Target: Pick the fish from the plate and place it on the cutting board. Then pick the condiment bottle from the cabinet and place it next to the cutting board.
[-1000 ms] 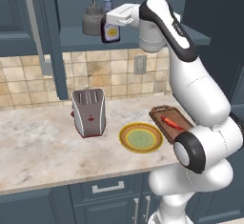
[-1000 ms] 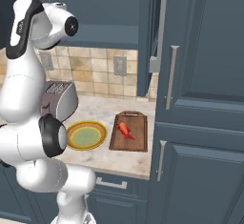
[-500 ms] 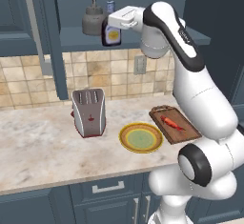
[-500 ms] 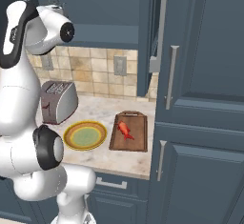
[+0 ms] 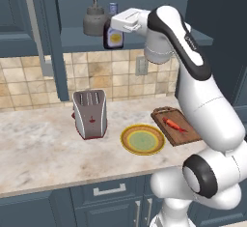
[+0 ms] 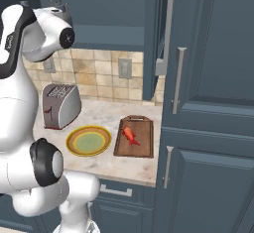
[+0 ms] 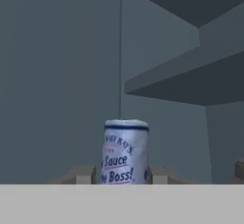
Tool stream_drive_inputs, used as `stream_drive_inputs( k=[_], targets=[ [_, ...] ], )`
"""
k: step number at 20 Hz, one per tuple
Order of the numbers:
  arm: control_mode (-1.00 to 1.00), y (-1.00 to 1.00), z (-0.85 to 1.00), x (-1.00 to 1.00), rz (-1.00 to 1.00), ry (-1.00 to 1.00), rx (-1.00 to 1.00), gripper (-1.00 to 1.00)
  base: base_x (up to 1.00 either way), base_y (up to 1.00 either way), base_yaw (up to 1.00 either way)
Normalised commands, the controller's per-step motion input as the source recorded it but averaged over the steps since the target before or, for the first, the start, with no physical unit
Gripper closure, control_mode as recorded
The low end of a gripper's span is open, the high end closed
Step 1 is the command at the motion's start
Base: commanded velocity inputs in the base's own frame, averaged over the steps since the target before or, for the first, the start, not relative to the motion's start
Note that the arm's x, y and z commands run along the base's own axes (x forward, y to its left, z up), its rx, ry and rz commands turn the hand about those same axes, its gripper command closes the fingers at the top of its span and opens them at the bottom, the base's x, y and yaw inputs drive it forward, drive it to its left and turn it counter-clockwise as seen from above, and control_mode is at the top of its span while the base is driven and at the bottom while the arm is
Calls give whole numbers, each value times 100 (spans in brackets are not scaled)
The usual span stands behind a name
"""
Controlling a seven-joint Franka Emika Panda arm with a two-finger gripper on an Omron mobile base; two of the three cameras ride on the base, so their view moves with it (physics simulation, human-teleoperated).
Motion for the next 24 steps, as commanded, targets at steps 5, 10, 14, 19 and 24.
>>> stream_drive_inputs(
  k=[5, 10, 14, 19, 24],
  targets=[
    [-100, -4, 0, -22, 1, 0, 0, 100, 0, 0, 0],
    [-100, -10, 0, -26, 2, 2, 0, 100, 0, 0, 0],
    [-100, -12, 0, -25, 3, 3, 0, 100, 0, 0, 0],
    [-100, -10, -1, -27, 5, 1, 0, 100, 0, 0, 0],
    [-100, -2, -17, -23, 6, 0, 0, 100, 0, 0, 0]
  ],
)
